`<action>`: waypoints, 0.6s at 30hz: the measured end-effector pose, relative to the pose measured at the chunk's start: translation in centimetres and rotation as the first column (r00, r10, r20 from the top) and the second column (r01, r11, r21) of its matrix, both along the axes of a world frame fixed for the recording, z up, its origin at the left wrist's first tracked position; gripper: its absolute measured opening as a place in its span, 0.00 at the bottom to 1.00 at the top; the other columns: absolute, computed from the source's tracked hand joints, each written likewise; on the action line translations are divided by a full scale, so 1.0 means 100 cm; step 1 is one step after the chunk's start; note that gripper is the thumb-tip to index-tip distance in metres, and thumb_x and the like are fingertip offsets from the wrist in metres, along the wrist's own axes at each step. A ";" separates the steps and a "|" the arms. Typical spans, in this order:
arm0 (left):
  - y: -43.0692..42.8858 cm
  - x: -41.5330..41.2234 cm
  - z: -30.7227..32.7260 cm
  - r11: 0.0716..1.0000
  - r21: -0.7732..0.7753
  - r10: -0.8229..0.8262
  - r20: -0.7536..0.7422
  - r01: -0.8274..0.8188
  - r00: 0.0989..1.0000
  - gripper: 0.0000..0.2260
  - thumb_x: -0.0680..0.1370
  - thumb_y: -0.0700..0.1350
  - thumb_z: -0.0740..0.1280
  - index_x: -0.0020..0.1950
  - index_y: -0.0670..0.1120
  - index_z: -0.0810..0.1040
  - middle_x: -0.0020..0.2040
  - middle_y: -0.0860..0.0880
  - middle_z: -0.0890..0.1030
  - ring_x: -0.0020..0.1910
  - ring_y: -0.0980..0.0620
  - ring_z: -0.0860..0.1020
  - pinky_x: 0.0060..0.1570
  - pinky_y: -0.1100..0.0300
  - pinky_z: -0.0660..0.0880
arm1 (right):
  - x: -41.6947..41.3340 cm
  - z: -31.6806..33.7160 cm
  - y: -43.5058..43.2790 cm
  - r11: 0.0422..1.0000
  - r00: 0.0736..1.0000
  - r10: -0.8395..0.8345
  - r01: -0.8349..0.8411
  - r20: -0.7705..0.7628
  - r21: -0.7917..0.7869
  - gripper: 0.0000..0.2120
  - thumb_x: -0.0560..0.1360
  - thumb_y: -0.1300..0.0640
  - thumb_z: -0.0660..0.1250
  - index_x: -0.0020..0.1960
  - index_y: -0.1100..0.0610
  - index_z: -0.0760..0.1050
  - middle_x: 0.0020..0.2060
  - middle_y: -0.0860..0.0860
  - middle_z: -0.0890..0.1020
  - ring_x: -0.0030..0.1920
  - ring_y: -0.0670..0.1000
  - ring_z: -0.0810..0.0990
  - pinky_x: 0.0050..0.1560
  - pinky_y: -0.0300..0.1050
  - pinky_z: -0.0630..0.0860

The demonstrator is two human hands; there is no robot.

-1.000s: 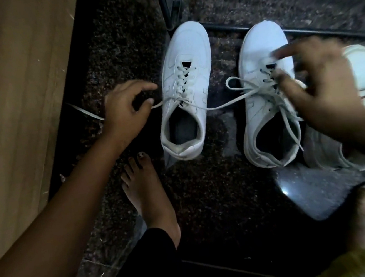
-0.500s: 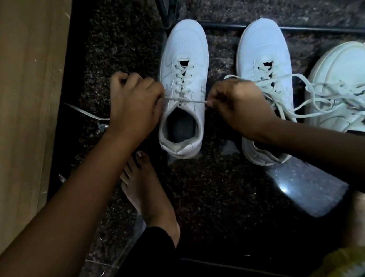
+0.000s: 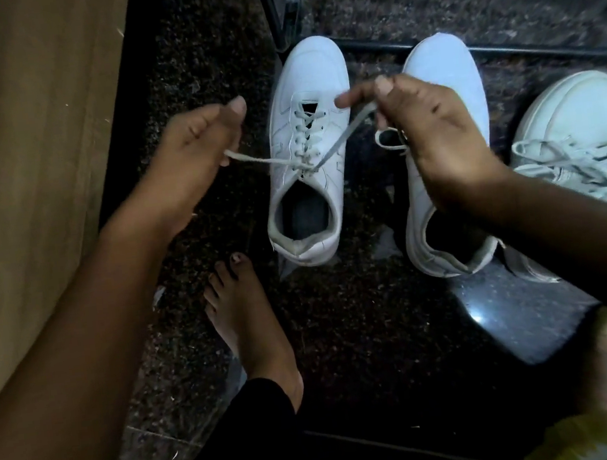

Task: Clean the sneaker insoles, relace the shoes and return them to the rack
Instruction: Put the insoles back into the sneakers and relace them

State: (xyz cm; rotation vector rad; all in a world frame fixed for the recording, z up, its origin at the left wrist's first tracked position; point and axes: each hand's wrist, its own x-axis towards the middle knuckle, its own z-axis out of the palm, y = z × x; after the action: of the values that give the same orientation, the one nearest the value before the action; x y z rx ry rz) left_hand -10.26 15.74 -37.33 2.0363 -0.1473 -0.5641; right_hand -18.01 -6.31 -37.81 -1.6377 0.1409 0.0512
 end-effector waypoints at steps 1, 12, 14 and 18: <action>0.001 0.004 0.007 0.999 0.034 -0.029 0.003 0.029 1.000 0.19 0.82 0.50 0.58 0.31 0.47 0.66 0.24 0.57 0.66 0.27 0.61 0.63 0.31 0.66 0.64 | 0.003 0.006 0.002 0.997 1.000 0.001 -0.001 0.001 0.072 0.20 0.82 0.59 0.52 0.53 0.77 0.72 0.32 0.37 0.78 0.39 0.34 0.75 0.45 0.27 0.66; 0.008 0.014 0.042 0.973 0.173 -0.154 0.010 0.150 0.988 0.18 0.75 0.59 0.59 0.32 0.48 0.73 0.29 0.56 0.71 0.28 0.62 0.68 0.35 0.63 0.66 | 0.013 0.034 0.017 0.851 0.997 0.022 -0.058 0.076 0.522 0.09 0.81 0.62 0.53 0.51 0.58 0.72 0.48 0.55 0.77 0.51 0.55 0.76 0.52 0.45 0.75; -0.003 0.009 0.046 0.989 0.026 -0.144 0.011 0.144 0.990 0.16 0.78 0.53 0.57 0.39 0.45 0.76 0.36 0.50 0.74 0.34 0.63 0.71 0.41 0.67 0.67 | 0.014 0.035 0.017 0.876 0.992 0.051 -0.098 0.111 0.472 0.09 0.81 0.65 0.55 0.54 0.59 0.73 0.50 0.51 0.77 0.52 0.50 0.76 0.53 0.45 0.75; -0.030 -0.007 0.038 0.942 -0.322 -0.122 -0.070 0.093 0.990 0.11 0.81 0.43 0.55 0.40 0.47 0.72 0.42 0.48 0.79 0.41 0.59 0.74 0.48 0.66 0.70 | 0.016 0.026 0.022 0.928 0.997 0.070 -0.082 0.046 0.364 0.10 0.79 0.66 0.59 0.54 0.57 0.76 0.49 0.50 0.79 0.49 0.47 0.76 0.49 0.42 0.75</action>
State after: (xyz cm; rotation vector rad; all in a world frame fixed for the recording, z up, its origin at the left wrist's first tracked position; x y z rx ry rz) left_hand -10.96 12.71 -33.49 1.6936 -0.2800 -0.6535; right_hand -16.42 -4.11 -35.18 -1.2692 0.0393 0.1045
